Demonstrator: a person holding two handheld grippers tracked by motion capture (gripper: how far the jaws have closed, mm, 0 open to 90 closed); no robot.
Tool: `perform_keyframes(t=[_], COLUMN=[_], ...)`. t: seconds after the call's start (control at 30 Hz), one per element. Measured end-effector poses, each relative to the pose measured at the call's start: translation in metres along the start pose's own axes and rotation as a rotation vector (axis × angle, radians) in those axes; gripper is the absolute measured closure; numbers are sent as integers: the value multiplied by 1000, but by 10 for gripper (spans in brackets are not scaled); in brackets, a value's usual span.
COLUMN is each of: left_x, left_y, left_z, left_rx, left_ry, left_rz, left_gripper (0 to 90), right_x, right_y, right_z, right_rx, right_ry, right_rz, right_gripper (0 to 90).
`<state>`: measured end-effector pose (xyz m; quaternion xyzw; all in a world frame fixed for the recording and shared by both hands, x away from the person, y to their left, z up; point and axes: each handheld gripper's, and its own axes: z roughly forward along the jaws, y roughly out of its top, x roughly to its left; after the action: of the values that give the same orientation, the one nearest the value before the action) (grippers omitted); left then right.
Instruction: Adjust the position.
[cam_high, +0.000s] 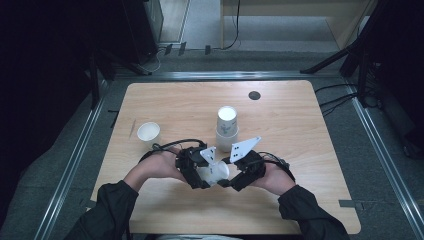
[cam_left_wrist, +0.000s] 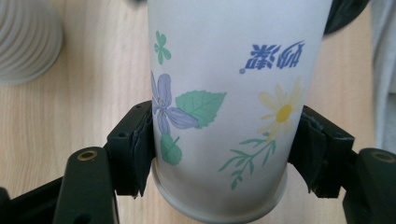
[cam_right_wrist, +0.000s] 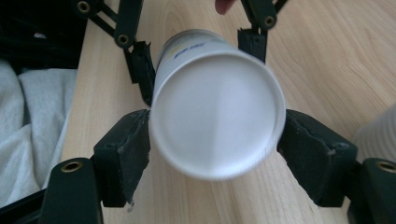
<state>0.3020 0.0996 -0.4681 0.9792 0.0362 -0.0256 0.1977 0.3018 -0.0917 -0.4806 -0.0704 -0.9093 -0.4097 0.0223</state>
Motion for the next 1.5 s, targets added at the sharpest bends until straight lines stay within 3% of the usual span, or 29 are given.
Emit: perform_keyframes(t=[0.17, 0.3, 0.4, 0.47, 0.63, 0.87, 0.97, 1.1, 1.23, 1.37, 1.5], left_x=[-4, -3, 0, 2, 6, 0, -3, -6, -10, -14, -16], left_y=[3, 1, -1, -2, -7, -12, -14, -17, -20, -24, -27], left_z=[4, 2, -1, -3, -10, -24, -26, -27, -28, -28, -27], left_rx=[22, 1, -38, -64, -137, -253, -273, -307, -358, -405, -447], left_ry=[4, -4, 9, 26, 66, 68, 64, 55, 40, 57, 56], left_rz=[25, 23, 21, -6, -59, -90, -100, -143, -148, -139, -157], left_gripper=[300, 292, 267, 186, 112, 104, 105, 93, 93, 93, 95], right_x=[6, 6, 5, 4, 0, 0, 0, 2, 6, 7, 4], right_y=[3, 5, 5, 6, 6, 8, 11, 13, 14, 17, 19], right_z=[3, 3, 0, -3, -14, -27, -32, -37, -38, -40, -41], right_rx=[22, 33, 26, 17, -16, -64, -88, -111, -128, -136, -162], right_ry=[23, 24, 20, 16, 0, -6, 3, 23, 42, 56, 78], right_rz=[-45, -36, -29, -24, -1, 13, 2, 20, 16, 10, 15], right_gripper=[349, 357, 357, 357, 356, 356, 355, 355, 354, 354, 354])
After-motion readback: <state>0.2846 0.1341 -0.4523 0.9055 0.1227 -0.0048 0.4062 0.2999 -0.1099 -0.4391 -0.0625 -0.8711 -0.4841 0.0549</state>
